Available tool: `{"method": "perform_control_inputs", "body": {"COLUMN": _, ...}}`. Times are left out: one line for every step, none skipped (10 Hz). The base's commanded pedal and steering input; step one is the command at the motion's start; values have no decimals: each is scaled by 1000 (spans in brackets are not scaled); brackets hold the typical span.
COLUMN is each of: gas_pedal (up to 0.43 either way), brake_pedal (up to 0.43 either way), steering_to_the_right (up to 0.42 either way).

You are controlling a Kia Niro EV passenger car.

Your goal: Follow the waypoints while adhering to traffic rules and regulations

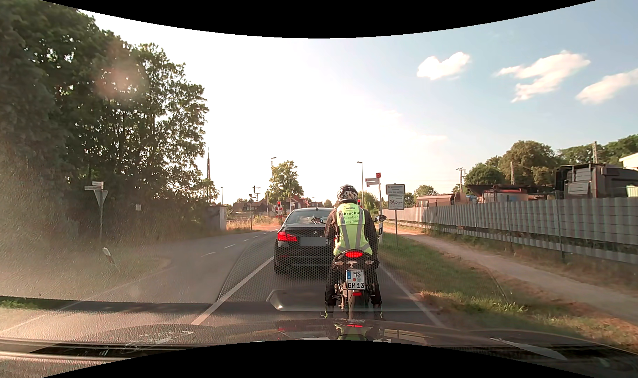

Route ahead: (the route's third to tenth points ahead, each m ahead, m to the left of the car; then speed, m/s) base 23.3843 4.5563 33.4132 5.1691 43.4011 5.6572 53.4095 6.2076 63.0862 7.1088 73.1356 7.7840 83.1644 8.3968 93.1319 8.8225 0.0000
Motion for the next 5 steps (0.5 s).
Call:
{"method": "perform_control_inputs", "body": {"gas_pedal": 0, "brake_pedal": 0, "steering_to_the_right": 6}}
{"method": "perform_control_inputs", "body": {"gas_pedal": 0, "brake_pedal": 0, "steering_to_the_right": 6}}
{"method": "perform_control_inputs", "body": {"gas_pedal": 0, "brake_pedal": 0, "steering_to_the_right": 6}}
{"method": "perform_control_inputs", "body": {"gas_pedal": 0, "brake_pedal": 0, "steering_to_the_right": 6}}
{"method": "perform_control_inputs", "body": {"gas_pedal": 0, "brake_pedal": 0, "steering_to_the_right": 6}}
